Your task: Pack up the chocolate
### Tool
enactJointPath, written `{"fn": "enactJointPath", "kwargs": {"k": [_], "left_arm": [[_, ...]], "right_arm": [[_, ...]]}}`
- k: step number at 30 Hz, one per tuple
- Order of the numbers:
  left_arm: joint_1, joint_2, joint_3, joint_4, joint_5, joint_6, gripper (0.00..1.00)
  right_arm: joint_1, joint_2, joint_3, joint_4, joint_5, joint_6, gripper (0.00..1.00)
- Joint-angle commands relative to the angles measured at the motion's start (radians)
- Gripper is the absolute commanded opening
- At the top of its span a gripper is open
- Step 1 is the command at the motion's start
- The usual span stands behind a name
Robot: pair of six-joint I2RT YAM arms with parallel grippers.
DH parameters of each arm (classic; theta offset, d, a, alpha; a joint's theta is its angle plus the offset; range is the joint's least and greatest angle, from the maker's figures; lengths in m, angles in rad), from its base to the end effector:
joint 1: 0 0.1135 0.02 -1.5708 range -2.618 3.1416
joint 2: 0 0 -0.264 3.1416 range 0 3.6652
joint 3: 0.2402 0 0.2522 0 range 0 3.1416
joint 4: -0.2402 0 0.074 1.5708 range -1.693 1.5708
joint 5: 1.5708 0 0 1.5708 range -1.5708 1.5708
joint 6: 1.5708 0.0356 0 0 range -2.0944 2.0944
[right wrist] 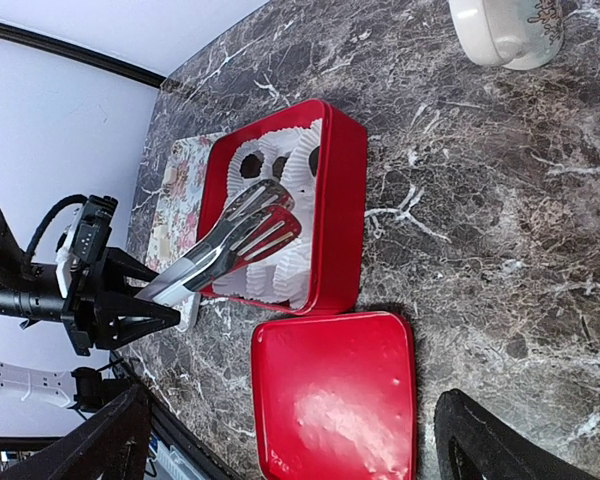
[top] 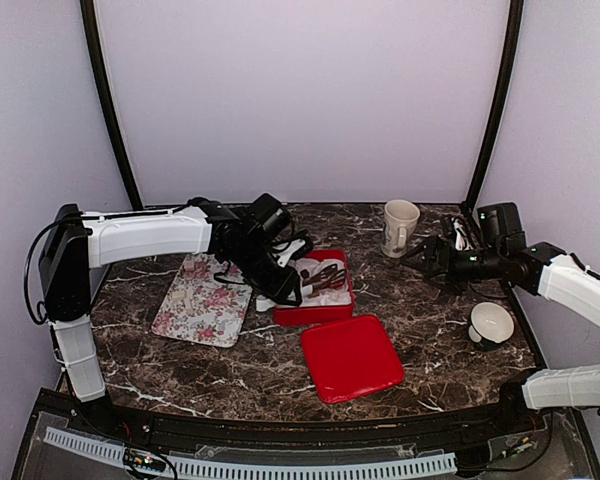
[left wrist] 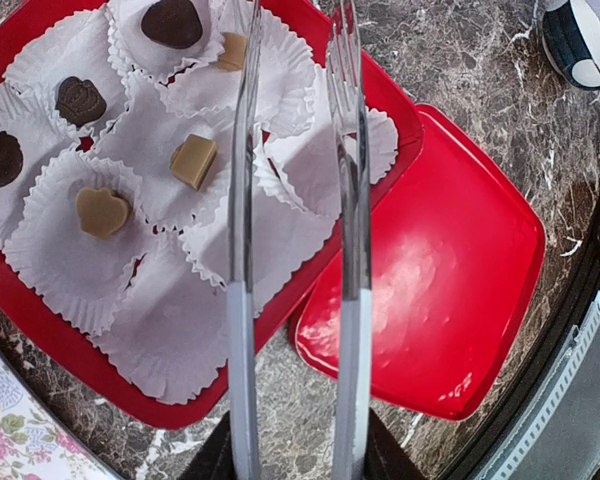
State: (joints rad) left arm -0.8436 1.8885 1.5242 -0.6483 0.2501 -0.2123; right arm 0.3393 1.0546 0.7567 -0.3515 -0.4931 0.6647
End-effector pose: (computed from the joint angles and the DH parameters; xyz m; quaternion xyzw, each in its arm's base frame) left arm 0.2661 -0.3123 0.2410 0.3288 0.8960 -0.2413 0.1757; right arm 0.2069 0.0909 0.2648 0.0336 0.8748 0.3991 0.2727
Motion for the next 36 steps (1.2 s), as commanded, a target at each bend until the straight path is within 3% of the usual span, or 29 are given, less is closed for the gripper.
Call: {"fn": "enactJointPath", "kwargs": {"k": [1, 10, 23, 27, 36], "left_arm": [[-0.001, -0.031, 0.031, -0.019, -0.002, 0.016, 0.34], [0.083, -0.227, -0.059, -0.046, -0.004, -0.035, 0.33], [0.416, -0.481, -0.221, -0.215, -0.074, -0.077, 0.33], [0.536, -0.506, -0.27, -0.246, -0.067, -0.08, 0.34], [0.694, -0.456, -0.34, -0.248, -0.005, -0.064, 0.34]], "right_arm": [[-0.004, -0.012, -0.008, 0.019, 0.008, 0.004, 1.0], [-0.005, -0.007, -0.014, 0.041, 0.0, 0.009, 1.0], [-0.004, 0.039, -0.004, 0.077, -0.032, 0.006, 1.0], [-0.004, 0.044, -0.003, 0.08, -0.036, 0.007, 1.0], [-0.005, 0.041, -0.003, 0.069, -0.031, 0.01, 1.0]]}}
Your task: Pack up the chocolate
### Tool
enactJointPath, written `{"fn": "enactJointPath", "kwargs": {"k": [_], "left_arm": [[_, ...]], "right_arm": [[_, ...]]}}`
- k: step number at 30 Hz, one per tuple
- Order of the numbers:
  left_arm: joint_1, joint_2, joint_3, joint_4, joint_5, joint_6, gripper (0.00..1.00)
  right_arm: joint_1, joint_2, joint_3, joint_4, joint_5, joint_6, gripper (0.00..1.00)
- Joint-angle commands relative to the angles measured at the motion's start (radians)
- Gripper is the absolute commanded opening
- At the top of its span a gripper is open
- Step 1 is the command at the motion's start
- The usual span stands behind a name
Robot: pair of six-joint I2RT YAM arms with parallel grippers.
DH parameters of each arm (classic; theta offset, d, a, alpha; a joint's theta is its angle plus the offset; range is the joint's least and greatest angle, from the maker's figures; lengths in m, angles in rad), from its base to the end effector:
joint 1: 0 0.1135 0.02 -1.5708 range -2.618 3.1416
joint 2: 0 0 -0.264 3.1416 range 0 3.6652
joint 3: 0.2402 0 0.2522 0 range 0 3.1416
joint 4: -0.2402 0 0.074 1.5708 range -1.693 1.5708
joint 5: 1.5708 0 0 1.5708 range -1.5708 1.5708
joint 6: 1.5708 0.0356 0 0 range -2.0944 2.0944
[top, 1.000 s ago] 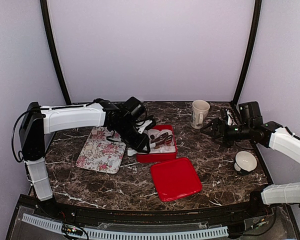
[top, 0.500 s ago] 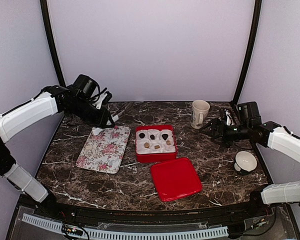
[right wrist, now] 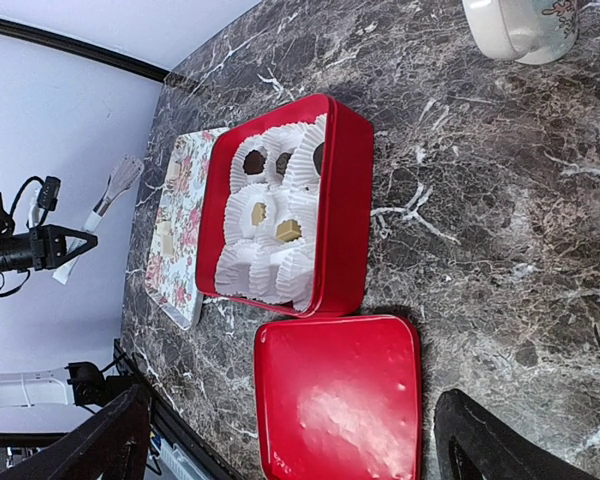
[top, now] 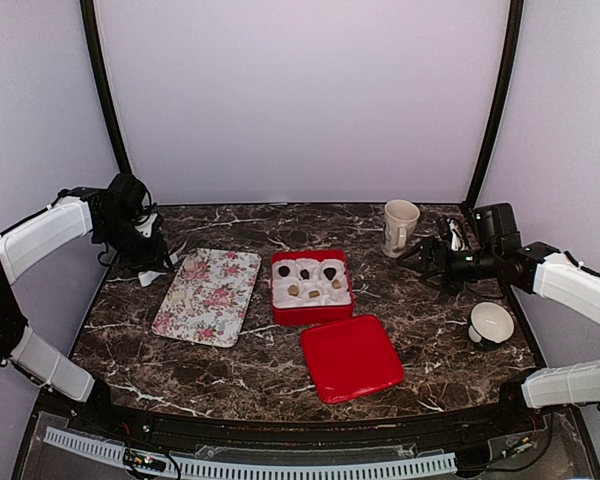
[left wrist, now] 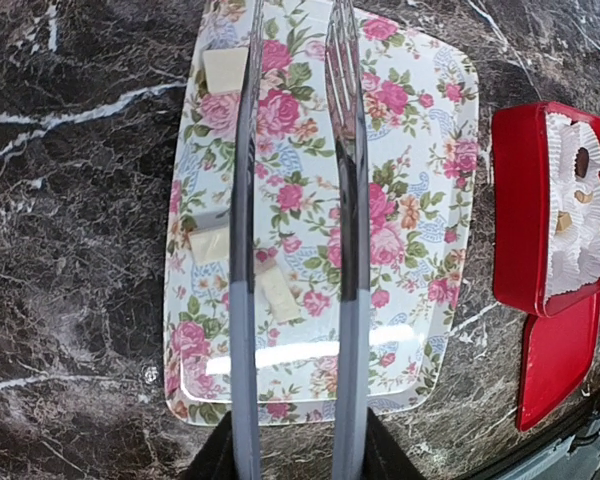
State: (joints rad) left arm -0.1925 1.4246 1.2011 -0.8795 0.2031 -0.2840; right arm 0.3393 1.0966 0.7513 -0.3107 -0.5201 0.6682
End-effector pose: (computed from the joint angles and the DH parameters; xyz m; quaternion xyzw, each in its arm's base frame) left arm 0.2762 -0.0612 0.2817 -0.0208 0.9678 -0.1502 0.2008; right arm 0.2142 0.0944 0.2579 0.0299 0.8739 0.4080 0.2624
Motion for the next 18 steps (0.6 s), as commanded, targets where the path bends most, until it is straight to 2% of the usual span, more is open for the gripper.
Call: {"fn": "enactJointPath", "kwargs": {"k": [1, 8, 18], "left_arm": [[0.055, 0.017, -0.014, -0.016, 0.05, 0.016, 0.34], [0.114, 0.084, 0.011, -0.03, 0.105, 0.046, 0.34], [0.12, 0.132, 0.002, -0.022, 0.122, 0.054, 0.35]], "right_arm": [[-0.005, -0.003, 0.001, 0.027, -0.003, 0.008, 1.0], [-0.005, -0.014, -0.007, 0.022, 0.009, 0.016, 1.0], [-0.005, -0.025, -0.018, 0.03, 0.016, 0.03, 1.0]]}}
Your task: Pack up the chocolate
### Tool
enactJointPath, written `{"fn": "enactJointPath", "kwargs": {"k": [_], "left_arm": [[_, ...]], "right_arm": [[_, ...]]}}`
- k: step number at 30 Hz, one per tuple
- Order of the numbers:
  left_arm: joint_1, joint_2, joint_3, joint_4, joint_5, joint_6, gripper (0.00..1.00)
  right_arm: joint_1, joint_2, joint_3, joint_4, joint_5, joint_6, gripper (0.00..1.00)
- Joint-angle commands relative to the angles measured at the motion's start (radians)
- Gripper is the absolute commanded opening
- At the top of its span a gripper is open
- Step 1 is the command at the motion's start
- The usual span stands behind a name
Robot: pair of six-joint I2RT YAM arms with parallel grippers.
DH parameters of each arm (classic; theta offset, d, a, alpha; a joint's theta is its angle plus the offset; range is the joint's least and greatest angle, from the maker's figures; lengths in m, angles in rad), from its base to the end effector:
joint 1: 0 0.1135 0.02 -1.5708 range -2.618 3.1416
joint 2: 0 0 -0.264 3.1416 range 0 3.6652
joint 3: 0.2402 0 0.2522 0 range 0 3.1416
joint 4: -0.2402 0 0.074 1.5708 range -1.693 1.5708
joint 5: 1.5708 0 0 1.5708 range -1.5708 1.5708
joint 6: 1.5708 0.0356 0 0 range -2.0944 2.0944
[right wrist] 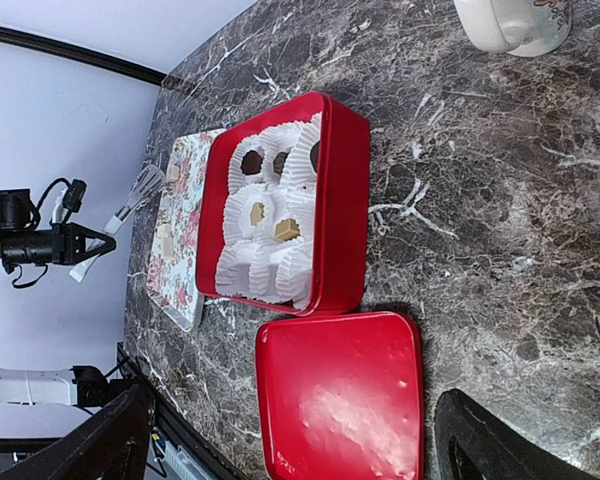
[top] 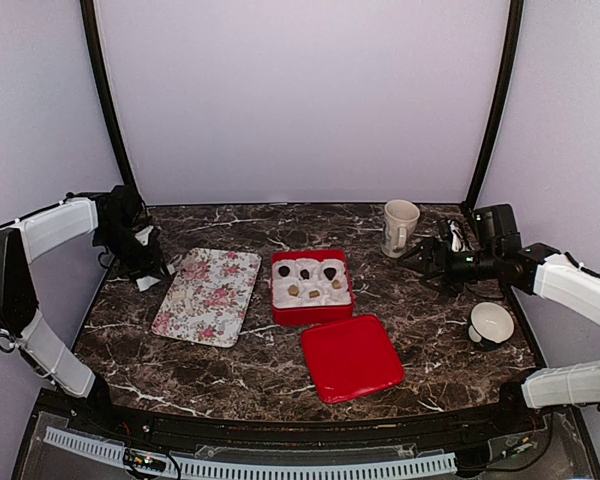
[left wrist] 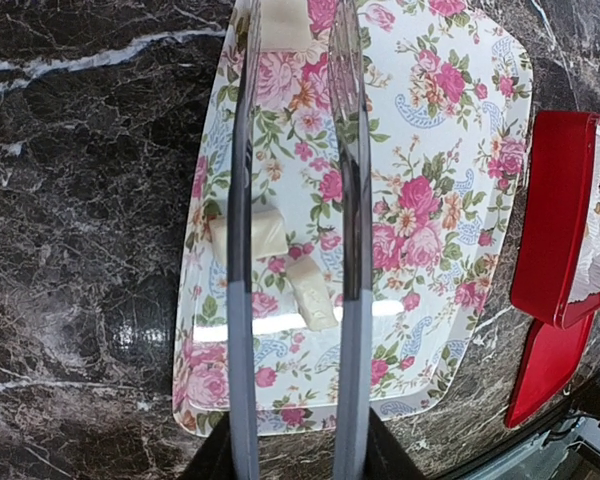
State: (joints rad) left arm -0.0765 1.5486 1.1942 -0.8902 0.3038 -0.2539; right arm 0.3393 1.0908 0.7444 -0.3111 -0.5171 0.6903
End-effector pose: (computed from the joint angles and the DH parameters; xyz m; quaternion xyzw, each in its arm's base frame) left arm 0.2976 -0.0335 0.2464 -0.0619 0.9737 -0.1737 0.1338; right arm 0.2129 0.0938 0.2568 0.0405 0.8741 0.4096 0.2581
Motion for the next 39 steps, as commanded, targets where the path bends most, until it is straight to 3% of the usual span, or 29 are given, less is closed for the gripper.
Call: {"fn": "enactJointPath", "kwargs": {"k": [1, 20, 39], "left_arm": [[0.004, 0.014, 0.006, -0.012, 0.021, 0.026, 0.35], [0.003, -0.005, -0.016, -0.022, -0.031, 0.048, 0.37], [0.002, 0.124, 0.072, 0.007, -0.036, 0.1, 0.39]], "right_arm": [[-0.005, -0.019, -0.012, 0.032, 0.012, 0.008, 1.0], [-0.004, -0.003, -0.002, 0.046, 0.004, 0.014, 1.0], [-0.005, 0.009, 0.003, 0.042, 0.01, 0.01, 1.0]]}}
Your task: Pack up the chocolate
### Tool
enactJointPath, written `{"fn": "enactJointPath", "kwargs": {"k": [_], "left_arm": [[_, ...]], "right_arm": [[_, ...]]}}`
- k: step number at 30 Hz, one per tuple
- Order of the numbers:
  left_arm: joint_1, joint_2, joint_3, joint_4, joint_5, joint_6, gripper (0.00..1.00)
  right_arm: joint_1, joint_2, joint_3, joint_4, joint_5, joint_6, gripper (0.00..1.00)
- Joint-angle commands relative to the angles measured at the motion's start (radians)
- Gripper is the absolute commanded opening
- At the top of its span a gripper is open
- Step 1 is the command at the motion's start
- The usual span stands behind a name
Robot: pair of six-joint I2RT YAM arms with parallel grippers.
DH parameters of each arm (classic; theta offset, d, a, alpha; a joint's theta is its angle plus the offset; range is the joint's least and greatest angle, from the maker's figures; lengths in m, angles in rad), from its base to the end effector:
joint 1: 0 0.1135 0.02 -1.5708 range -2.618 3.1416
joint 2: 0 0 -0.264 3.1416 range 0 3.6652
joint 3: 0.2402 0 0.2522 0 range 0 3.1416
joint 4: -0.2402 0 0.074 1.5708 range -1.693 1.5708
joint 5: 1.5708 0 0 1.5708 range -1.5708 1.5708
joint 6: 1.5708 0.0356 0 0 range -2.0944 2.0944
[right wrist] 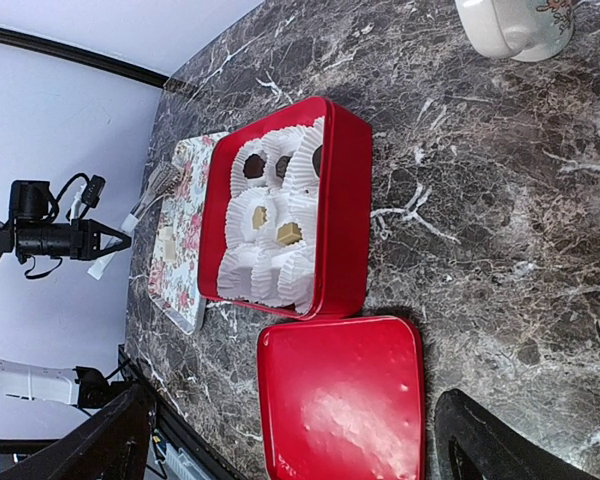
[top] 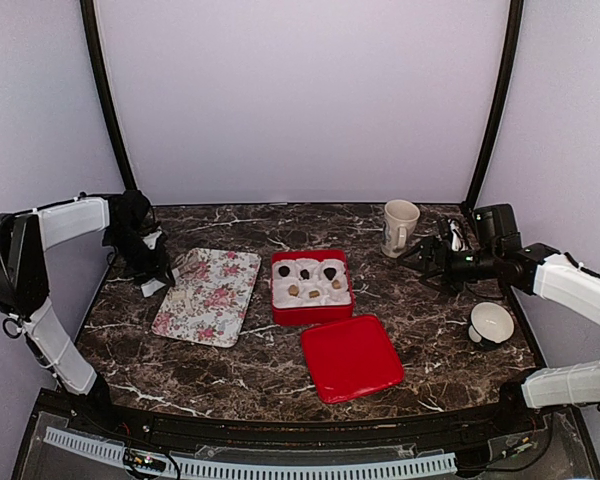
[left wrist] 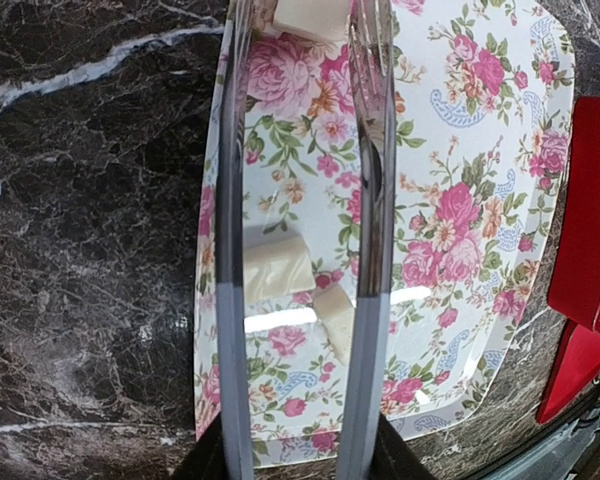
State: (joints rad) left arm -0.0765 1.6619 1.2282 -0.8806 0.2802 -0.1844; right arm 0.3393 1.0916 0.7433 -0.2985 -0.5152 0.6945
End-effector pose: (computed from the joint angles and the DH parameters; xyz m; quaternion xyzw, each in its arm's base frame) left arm 0.3173 -0.0342 0.2232 -0.0351 0.9816 -0.1538 0.1076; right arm 0.2137 0.0940 0.2573 0.0412 0.8721 0.4113 0.2620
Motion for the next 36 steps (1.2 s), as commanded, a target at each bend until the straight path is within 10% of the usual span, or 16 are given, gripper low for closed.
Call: {"fn": "enactJointPath", "kwargs": {"k": [1, 36], "left_arm": [[0.001, 0.016, 0.043, -0.004, -0.017, 0.034, 0.39], [-0.226, -0.24, 0.044, 0.131, 0.171, -0.059, 0.22]], "right_arm": [[-0.005, 0.009, 0.005, 0.03, 0.007, 0.005, 1.0], [-0.005, 0.0, 0.002, 0.012, -0.008, -0.024, 1.0]]}}
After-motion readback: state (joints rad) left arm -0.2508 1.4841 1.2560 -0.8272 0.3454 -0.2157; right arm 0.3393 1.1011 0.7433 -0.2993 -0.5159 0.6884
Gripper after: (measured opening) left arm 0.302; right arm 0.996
